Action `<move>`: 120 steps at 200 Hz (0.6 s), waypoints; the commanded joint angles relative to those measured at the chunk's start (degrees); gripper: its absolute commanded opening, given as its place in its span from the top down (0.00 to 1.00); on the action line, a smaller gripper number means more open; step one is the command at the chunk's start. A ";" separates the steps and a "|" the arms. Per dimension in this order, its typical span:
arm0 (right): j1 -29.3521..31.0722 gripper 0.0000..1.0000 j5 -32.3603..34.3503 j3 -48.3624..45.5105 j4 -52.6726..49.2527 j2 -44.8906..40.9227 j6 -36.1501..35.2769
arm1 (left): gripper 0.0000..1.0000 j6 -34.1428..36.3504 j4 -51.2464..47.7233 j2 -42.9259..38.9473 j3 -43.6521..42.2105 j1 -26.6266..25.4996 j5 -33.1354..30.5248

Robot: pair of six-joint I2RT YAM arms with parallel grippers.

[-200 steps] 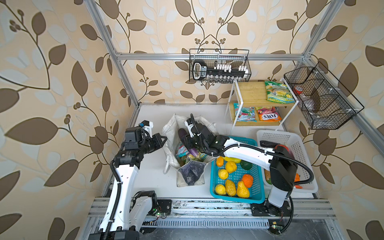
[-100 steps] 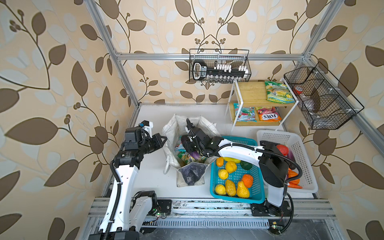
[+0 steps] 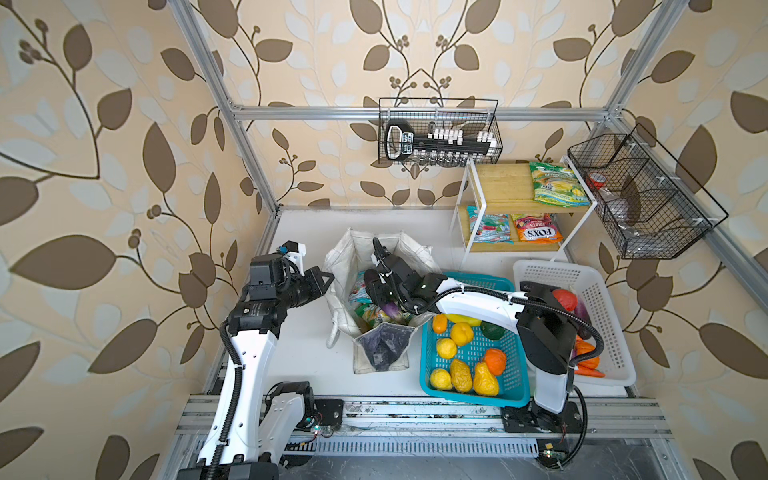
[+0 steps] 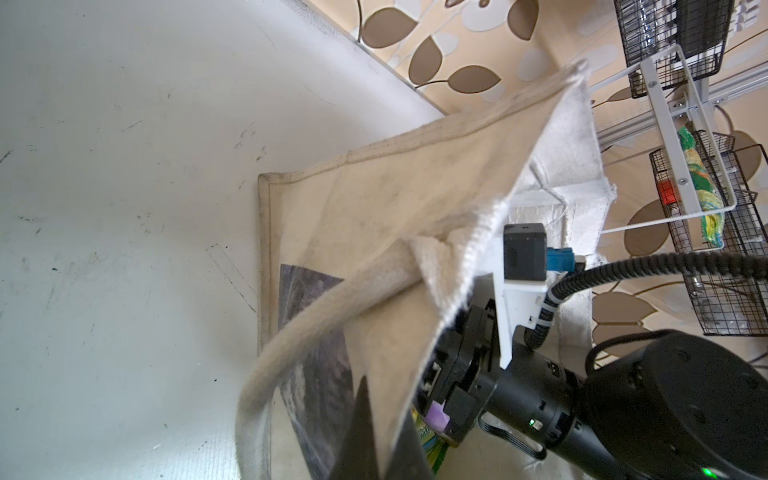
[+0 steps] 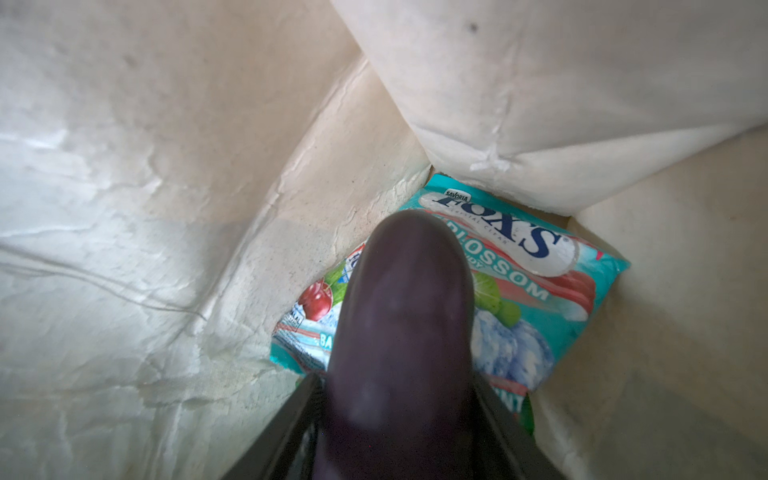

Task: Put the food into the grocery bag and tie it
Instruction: 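Open the right gripper to release the eggplant into the tote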

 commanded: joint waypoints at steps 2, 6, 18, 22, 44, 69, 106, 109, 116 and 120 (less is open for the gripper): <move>-0.48 0.41 1.98 -1.08 -2.13 1.29 1.09 | 1.00 1.23 2.70 -1.28 0.11 0.06 0.59; -0.62 0.40 2.00 -1.17 -2.22 1.08 1.22 | 1.00 1.24 2.68 -1.25 0.06 0.06 0.51; -0.82 0.33 2.89 -1.25 -2.78 0.28 2.32 | 1.00 1.23 2.61 -1.09 0.07 0.00 0.28; -0.92 0.31 3.23 -1.34 -3.24 -0.03 2.94 | 1.00 1.23 2.55 -0.94 0.15 0.01 0.36; -1.02 0.25 3.13 -2.19 -3.30 -2.60 3.99 | 1.00 1.15 2.61 -0.80 0.09 0.00 0.69; -0.94 0.02 4.34 -2.32 -4.41 -5.53 3.95 | 1.00 1.17 2.61 -1.35 0.17 0.06 0.67; -0.75 0.00 7.83 -2.39 -6.47 -11.65 2.16 | 1.00 1.23 2.35 -0.87 0.36 0.01 0.90; -0.78 0.00 8.19 -2.60 -6.41 -12.34 1.94 | 1.00 1.18 2.39 -0.90 0.42 0.05 1.01; -0.75 0.00 9.03 -2.97 -6.44 -13.91 1.34 | 1.00 1.11 2.60 -1.10 0.15 0.01 1.11; -0.72 0.00 9.60 -3.09 -6.40 -14.85 0.95 | 1.00 1.06 2.65 -1.20 0.11 0.04 0.97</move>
